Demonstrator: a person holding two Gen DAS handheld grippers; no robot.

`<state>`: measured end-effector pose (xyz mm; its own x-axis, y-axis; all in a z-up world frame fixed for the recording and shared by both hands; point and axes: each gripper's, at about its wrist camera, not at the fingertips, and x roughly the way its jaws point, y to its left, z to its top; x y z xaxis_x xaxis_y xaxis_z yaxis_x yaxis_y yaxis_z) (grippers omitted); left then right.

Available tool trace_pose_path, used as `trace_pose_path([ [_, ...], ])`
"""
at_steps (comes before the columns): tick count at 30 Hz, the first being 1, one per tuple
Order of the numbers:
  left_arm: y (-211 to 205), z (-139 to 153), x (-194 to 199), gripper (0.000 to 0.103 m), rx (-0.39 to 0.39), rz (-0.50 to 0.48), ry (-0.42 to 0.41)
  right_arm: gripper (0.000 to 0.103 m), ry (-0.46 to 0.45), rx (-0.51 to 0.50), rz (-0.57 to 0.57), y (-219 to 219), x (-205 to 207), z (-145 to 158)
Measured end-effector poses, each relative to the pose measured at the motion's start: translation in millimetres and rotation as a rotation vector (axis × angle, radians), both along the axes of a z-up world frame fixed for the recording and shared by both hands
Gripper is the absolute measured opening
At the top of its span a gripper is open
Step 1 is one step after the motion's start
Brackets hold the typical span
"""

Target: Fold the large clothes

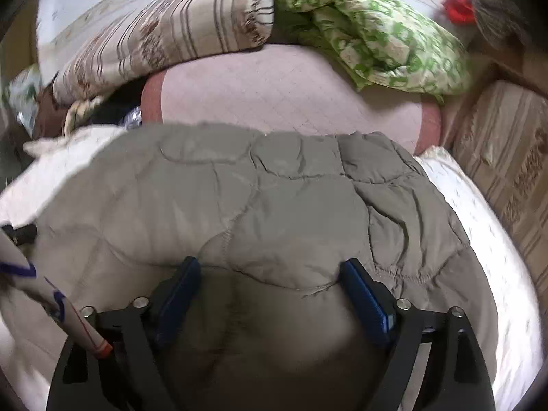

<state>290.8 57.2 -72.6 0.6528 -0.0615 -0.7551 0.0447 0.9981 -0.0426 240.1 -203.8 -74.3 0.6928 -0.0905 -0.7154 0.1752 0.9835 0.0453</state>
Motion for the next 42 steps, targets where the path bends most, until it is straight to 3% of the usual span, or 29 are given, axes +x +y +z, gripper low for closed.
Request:
trace_pose_path([
  [4, 26.5, 11.1, 0.4, 0.083, -0.042, 0.067, -0.017, 0.084, -0.004, 0.087, 0.063, 25.6, 14.3, 20.4],
  [7, 49.1, 21.4, -1.0, 0.083, -0.080, 0.116, -0.038, 0.079, 0.027, 0.123, 0.123, 58.1, 50.5, 20.5],
  [10, 62.3, 31.6, -3.7, 0.083, -0.073, 0.147, -0.075, 0.079, 0.055, 0.093, 0.117, 75.6, 87.7, 6.1],
  [15, 78.8, 43.2, -5.5, 0.083, -0.078, 0.181, -0.118, 0.090, 0.146, 0.058, 0.049, 71.1, 138.6, -29.4],
  [19, 86.8, 47.1, -4.3, 0.083, -0.101, 0.190, -0.126, 0.088, 0.163, 0.010, 0.024, 79.4, 139.1, -9.0],
  [23, 92.8, 45.9, -3.7, 0.083, -0.118, 0.201, -0.116, 0.087, 0.115, 0.075, 0.088, 105.9, 132.4, 7.8],
  [28, 91.3, 42.2, -3.9, 0.083, -0.115, 0.198, -0.107, 0.092, 0.216, -0.146, 0.114, 145.7, 154.3, -30.6],
  [33, 87.3, 43.5, -7.1, 0.083, -0.088, 0.196, -0.135, 0.091, 0.120, -0.103, 0.100, 125.2, 129.9, -2.7],
  [36, 84.2, 46.0, -10.9, 0.083, -0.067, 0.207, -0.160, 0.091, 0.093, -0.137, 0.074, 100.4, 104.6, 2.4],
  [39, 81.7, 53.5, -18.6, 0.083, -0.029, 0.239, -0.217, 0.091, 0.098, -0.128, 0.038, 63.5, 79.6, -2.7],
  [42, 78.5, 64.3, -30.5, 0.092, 0.041, 0.292, -0.309, 0.091, 0.106, -0.097, -0.044, 18.2, 54.3, -4.7],
])
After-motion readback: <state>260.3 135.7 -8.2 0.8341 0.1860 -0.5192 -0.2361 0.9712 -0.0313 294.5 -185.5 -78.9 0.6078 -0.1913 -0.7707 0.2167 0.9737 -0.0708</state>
